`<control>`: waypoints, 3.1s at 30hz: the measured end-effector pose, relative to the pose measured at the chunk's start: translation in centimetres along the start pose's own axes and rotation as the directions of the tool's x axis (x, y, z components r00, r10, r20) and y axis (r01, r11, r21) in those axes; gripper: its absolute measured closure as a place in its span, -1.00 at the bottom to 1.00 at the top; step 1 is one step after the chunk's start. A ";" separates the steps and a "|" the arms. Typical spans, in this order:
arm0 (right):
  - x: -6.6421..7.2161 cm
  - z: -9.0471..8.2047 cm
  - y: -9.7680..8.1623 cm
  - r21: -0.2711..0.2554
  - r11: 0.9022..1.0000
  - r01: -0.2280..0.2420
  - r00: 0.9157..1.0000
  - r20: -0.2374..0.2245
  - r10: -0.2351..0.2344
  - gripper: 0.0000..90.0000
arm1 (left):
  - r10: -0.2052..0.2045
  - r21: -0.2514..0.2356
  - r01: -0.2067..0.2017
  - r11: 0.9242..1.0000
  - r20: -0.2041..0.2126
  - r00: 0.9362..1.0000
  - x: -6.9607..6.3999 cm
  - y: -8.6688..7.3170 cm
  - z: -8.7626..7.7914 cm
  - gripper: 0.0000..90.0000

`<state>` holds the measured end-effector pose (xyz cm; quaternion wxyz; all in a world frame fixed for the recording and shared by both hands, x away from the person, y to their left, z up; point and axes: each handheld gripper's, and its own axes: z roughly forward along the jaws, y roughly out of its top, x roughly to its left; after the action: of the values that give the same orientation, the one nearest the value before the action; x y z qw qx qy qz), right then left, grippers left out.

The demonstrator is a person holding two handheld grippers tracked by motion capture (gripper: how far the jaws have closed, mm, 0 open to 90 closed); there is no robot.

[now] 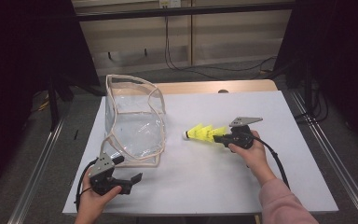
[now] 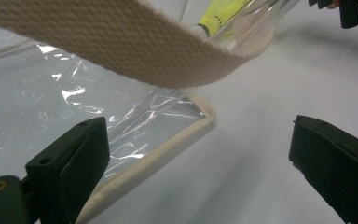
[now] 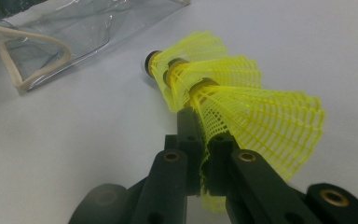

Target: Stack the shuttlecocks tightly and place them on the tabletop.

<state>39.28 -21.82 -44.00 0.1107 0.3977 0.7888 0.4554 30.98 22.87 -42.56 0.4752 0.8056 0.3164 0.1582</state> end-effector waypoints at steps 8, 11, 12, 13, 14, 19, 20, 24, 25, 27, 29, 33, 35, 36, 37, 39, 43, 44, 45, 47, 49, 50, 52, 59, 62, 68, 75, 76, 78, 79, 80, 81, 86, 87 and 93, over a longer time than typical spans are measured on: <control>0.3 0.3 0.1 0.004 1.000 -0.007 1.000 0.000 0.007 0.95 | -0.002 0.000 0.002 1.000 0.001 1.000 0.0 0.0 0.0 -0.89; 0.3 0.5 0.2 0.002 1.000 0.005 1.000 0.000 -0.005 0.95 | -0.002 0.000 0.002 1.000 0.000 1.000 0.0 0.0 0.0 -0.89; 0.4 0.5 0.2 0.005 1.000 -0.002 1.000 0.001 0.002 0.95 | 0.000 0.000 0.000 1.000 0.001 1.000 0.0 0.0 0.0 -0.89; 0.4 0.6 0.3 0.004 1.000 0.005 1.000 0.000 -0.005 0.95 | 0.001 0.000 -0.001 1.000 0.000 1.000 0.0 0.0 0.0 -0.89; 0.5 0.6 0.3 0.004 1.000 0.005 1.000 -0.002 -0.005 0.95 | 0.000 0.001 0.000 1.000 0.000 1.000 0.0 0.0 0.0 -0.89; 0.6 0.8 0.4 0.007 1.000 0.009 1.000 0.005 -0.009 0.95 | -0.010 -0.002 0.010 1.000 0.001 1.000 0.0 0.0 0.0 -0.89; 0.6 0.8 0.4 0.006 1.000 0.004 1.000 0.000 -0.004 0.95 | -0.018 -0.010 0.018 1.000 0.001 1.000 -0.1 0.0 0.0 -0.89; 0.7 1.0 0.4 0.008 1.000 0.008 1.000 0.007 -0.008 0.95 | -0.014 -0.007 0.014 1.000 0.001 1.000 -0.1 0.0 0.0 -0.89; 0.7 1.0 0.4 0.006 1.000 0.004 1.000 0.008 -0.004 0.95 | -0.007 0.000 0.007 1.000 0.001 1.000 0.0 0.0 0.0 -0.89; 0.7 1.1 0.4 0.008 1.000 0.004 1.000 0.006 -0.004 0.95 | -0.007 -0.001 0.007 1.000 0.001 1.000 0.0 0.0 0.0 -0.89; 0.8 1.1 0.4 0.008 1.000 0.005 1.000 0.003 -0.005 0.95 | -0.008 -0.002 0.008 1.000 0.001 1.000 0.0 0.0 0.0 -0.89; 0.8 1.2 0.5 0.003 1.000 0.008 1.000 0.003 -0.008 0.95 | -0.002 -0.005 0.002 1.000 0.001 1.000 0.0 0.0 0.0 -0.89; 0.8 1.2 0.5 0.003 1.000 0.008 1.000 0.006 -0.008 0.95 | -0.001 -0.001 0.001 1.000 -0.001 1.000 0.0 0.0 0.0 -0.89; 0.8 1.3 0.5 0.004 1.000 0.006 1.000 0.006 -0.006 0.95 | -0.008 -0.006 0.008 1.000 0.000 1.000 0.0 0.0 0.0 -0.89; 0.8 1.3 0.5 0.003 1.000 0.008 1.000 0.004 -0.008 0.95 | -0.007 -0.006 0.007 1.000 0.000 1.000 0.0 0.0 0.0 -0.89; 0.9 1.3 0.4 0.008 1.000 0.001 1.000 0.010 -0.001 0.94 | -0.007 -0.005 0.007 1.000 0.001 1.000 0.0 0.0 0.0 -0.89; 0.9 1.6 0.3 0.013 1.000 0.003 1.000 0.005 -0.003 0.94 | -0.006 -0.008 0.006 1.000 0.008 1.000 0.0 0.0 0.0 -0.89; 0.9 1.6 0.3 0.014 1.000 0.003 1.000 0.005 -0.003 0.94 | -0.006 -0.008 0.006 1.000 0.008 1.000 0.0 0.0 0.0 -0.89; 0.9 1.6 0.3 0.014 1.000 0.001 1.000 0.006 -0.001 0.94 | -0.006 -0.009 0.006 1.000 0.008 1.000 0.0 0.0 0.0 -0.89; 0.9 1.6 0.3 0.014 1.000 -0.002 1.000 0.003 0.002 0.94 | -0.006 -0.008 0.006 1.000 0.008 1.000 0.0 0.0 0.0 -0.89; 1.0 1.6 0.3 0.014 1.000 -0.001 1.000 0.008 0.001 0.94 | -0.004 -0.002 0.004 1.000 0.000 1.000 0.0 0.0 0.0 -0.89; 1.0 1.6 0.3 0.013 1.000 -0.005 1.000 0.006 0.004 0.94 | -0.004 -0.007 0.004 1.000 0.006 1.000 0.0 0.0 0.0 -0.89; 1.0 1.7 0.3 0.013 1.000 0.001 1.000 0.012 -0.001 0.94 | -0.003 -0.005 0.003 1.000 0.001 1.000 0.0 0.0 0.0 -0.89; 1.0 1.9 0.1 0.018 1.000 -0.001 1.000 0.011 0.001 0.92 | -0.012 -0.014 0.013 1.000 0.008 1.000 0.0 -0.1 0.0 -0.89; 1.1 2.0 0.1 0.021 1.000 -0.003 1.000 0.006 0.003 0.91 | -0.008 -0.010 0.009 1.000 0.008 1.000 0.1 -0.1 0.0 -0.89; 1.2 2.1 0.0 0.030 1.000 -0.004 1.000 0.012 0.004 0.80 | -0.006 -0.009 0.006 1.000 0.007 1.000 0.1 0.0 0.0 -0.89; 1.1 1.7 -0.1 0.033 0.999 -0.011 1.000 0.021 0.010 0.62 | -0.016 -0.012 0.016 1.000 0.001 1.000 0.0 0.0 0.0 -0.89; 1.1 1.6 -0.2 0.037 0.999 -0.011 1.000 0.023 0.010 0.59 | -0.004 -0.001 0.004 1.000 -0.001 1.000 0.1 0.0 -0.1 -0.89; 1.1 1.4 -0.4 0.039 0.999 -0.011 1.000 0.025 0.010 0.56 | -0.008 -0.009 0.008 1.000 0.006 1.000 0.1 -0.1 -0.1 -0.89; 1.1 1.2 -0.5 0.038 0.999 -0.025 1.000 0.020 0.024 0.56 | -0.005 -0.008 0.005 1.000 0.005 1.000 0.1 -0.1 -0.1 -0.89; 1.1 1.2 -0.6 0.033 0.999 -0.023 1.000 0.017 0.022 0.56 | -0.004 -0.001 0.004 1.000 -0.002 1.000 0.1 0.0 -0.1 -0.89; 1.0 1.0 -0.7 0.035 0.999 -0.019 1.000 0.018 0.018 0.54 | -0.007 -0.008 0.007 1.000 0.005 1.000 0.1 -0.1 0.0 -0.89; 1.3 0.3 -0.8 0.026 0.999 -0.021 1.000 0.017 0.021 0.54 | -0.006 -0.008 0.006 1.000 0.004 1.000 0.1 -0.1 0.0 -0.89; 1.4 0.0 -0.8 0.026 0.999 -0.025 1.000 0.011 0.025 0.58 | -0.009 -0.010 0.009 1.000 0.004 1.000 0.0 -0.1 0.0 -0.89; 1.5 0.0 -0.8 0.024 0.999 -0.030 0.999 -0.012 0.030 0.97 | -0.007 -0.006 0.007 1.000 -0.001 1.000 0.0 0.0 0.0 -0.89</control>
<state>37.88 -20.96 -44.36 0.0940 0.4080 0.7889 0.4498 30.98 22.91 -42.58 0.4779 0.8031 0.3189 0.1578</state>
